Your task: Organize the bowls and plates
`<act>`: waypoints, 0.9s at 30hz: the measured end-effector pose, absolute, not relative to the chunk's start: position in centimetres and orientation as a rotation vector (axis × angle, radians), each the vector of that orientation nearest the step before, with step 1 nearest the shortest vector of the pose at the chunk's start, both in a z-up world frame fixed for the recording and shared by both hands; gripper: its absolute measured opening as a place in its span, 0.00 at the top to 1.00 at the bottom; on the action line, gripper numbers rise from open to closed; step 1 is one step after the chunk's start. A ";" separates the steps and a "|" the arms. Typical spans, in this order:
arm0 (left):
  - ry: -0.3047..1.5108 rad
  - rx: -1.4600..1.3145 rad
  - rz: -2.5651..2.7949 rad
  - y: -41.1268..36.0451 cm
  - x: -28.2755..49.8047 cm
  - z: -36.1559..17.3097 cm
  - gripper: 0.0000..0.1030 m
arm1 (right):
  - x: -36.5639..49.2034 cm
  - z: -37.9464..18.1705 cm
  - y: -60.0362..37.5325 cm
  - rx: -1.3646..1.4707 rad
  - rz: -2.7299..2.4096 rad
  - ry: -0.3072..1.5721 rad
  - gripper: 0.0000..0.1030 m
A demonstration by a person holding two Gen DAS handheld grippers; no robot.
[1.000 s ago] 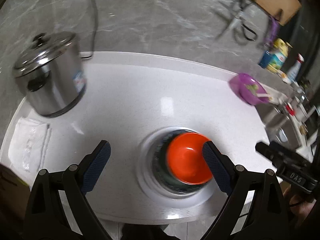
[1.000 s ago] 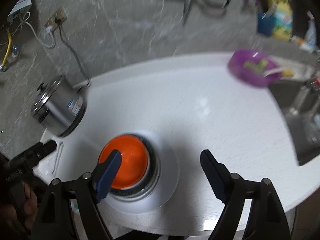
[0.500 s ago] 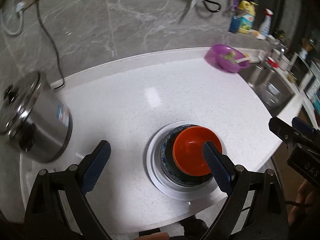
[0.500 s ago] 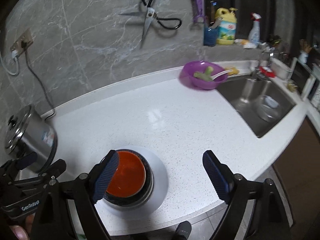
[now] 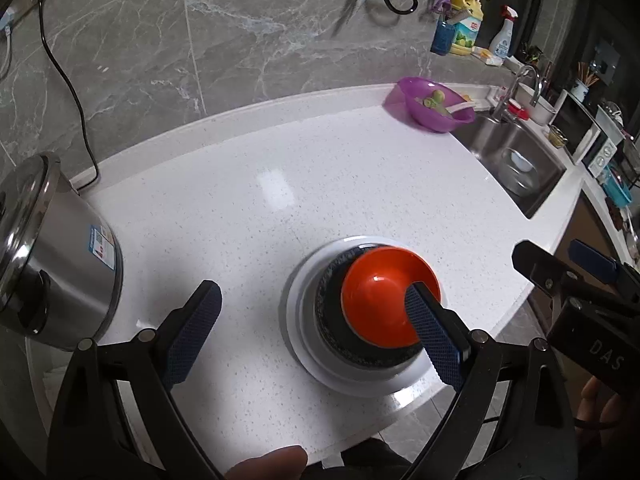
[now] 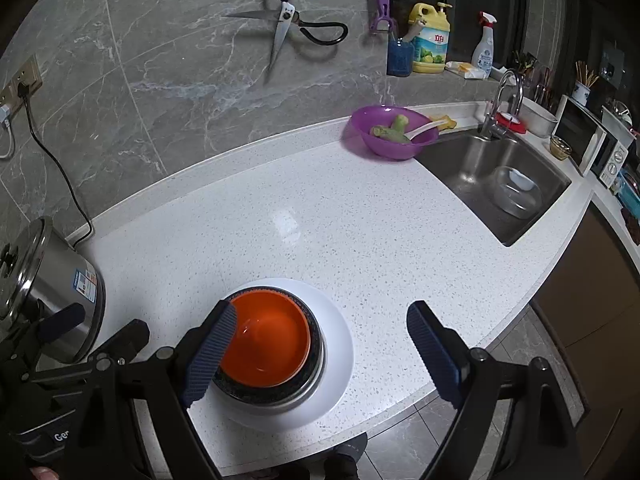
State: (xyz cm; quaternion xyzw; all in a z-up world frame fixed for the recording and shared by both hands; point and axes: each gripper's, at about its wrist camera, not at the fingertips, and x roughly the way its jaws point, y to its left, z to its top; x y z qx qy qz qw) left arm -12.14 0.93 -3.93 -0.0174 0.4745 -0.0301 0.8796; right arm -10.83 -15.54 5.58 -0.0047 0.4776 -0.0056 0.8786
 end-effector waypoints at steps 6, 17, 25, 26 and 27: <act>0.987 -0.044 -0.053 0.2 -11.4 -4.0 0.10 | -10.1 5.4 -15.8 -0.022 -0.015 1.008 0.14; 0.989 -0.049 -0.040 -0.4 -11.0 -4.3 0.09 | -9.4 4.8 -16.5 -0.028 -0.018 1.028 0.14; 0.984 -0.050 -0.019 -0.8 -11.2 -4.5 0.09 | -9.5 4.8 -16.6 -0.023 -0.027 1.026 0.14; 0.986 -0.049 -0.017 -0.8 -11.2 -4.5 0.09 | -9.5 4.8 -16.5 -0.022 -0.028 1.026 0.14; 0.987 -0.049 -0.015 -0.8 -11.3 -4.5 0.09 | -9.5 4.8 -16.5 -0.022 -0.028 1.027 0.14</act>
